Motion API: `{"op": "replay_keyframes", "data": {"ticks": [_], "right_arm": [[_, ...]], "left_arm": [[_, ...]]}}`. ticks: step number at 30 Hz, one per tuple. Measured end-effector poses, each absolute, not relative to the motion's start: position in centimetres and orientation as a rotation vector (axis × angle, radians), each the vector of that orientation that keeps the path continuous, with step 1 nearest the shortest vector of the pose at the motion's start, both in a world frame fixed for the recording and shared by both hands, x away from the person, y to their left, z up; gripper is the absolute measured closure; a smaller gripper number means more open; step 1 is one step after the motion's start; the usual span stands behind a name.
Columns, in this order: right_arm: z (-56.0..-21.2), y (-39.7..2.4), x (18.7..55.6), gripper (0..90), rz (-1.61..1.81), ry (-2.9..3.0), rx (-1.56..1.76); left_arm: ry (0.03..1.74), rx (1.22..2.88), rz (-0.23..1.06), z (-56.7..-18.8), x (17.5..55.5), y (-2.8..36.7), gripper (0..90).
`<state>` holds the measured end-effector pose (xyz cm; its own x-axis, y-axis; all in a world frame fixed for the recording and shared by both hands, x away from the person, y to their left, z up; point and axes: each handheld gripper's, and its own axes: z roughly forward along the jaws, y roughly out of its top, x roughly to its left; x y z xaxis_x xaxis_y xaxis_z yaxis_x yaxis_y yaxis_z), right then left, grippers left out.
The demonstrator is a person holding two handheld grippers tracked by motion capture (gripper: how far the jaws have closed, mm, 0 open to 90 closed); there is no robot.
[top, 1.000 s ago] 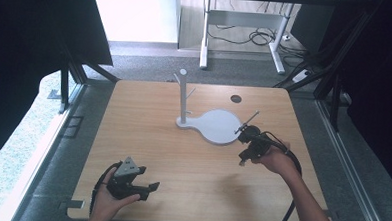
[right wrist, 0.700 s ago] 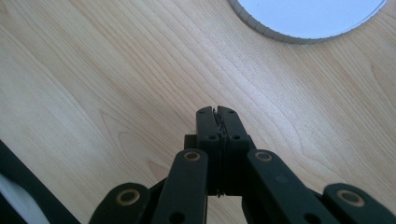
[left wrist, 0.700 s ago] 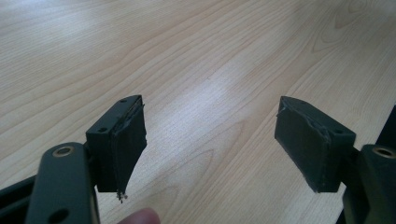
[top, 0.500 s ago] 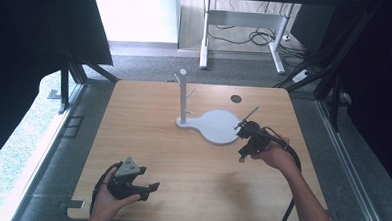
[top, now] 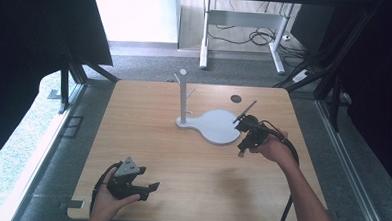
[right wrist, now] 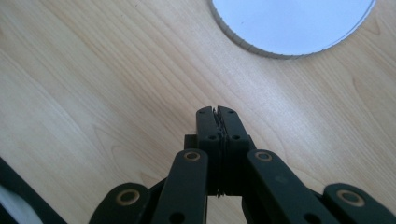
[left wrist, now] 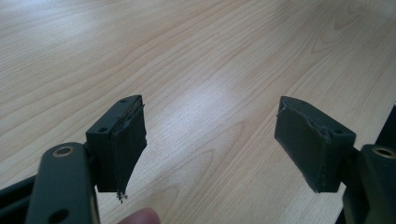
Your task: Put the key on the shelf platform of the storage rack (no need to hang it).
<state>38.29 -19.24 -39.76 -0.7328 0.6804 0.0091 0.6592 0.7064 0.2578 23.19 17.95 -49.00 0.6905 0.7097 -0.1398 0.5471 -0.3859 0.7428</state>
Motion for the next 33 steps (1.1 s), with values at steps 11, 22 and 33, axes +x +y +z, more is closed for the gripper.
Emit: {"op": "replay_keyframes", "data": {"ticks": [11,22,33], "right_arm": [[-40.2,-18.8,40.1,89.4,0.328,2.818,1.143],[-40.5,-18.0,41.7,89.4,0.317,2.83,1.166],[-40.4,-17.2,43.0,89.4,0.314,2.837,1.189]], "left_arm": [[0.961,2.091,0.252,-49.0,23.2,18.0,25.1],[0.966,2.086,0.254,-49.0,23.3,18.2,25.1],[0.964,2.082,0.252,-49.0,23.2,18.2,25.1]]}}
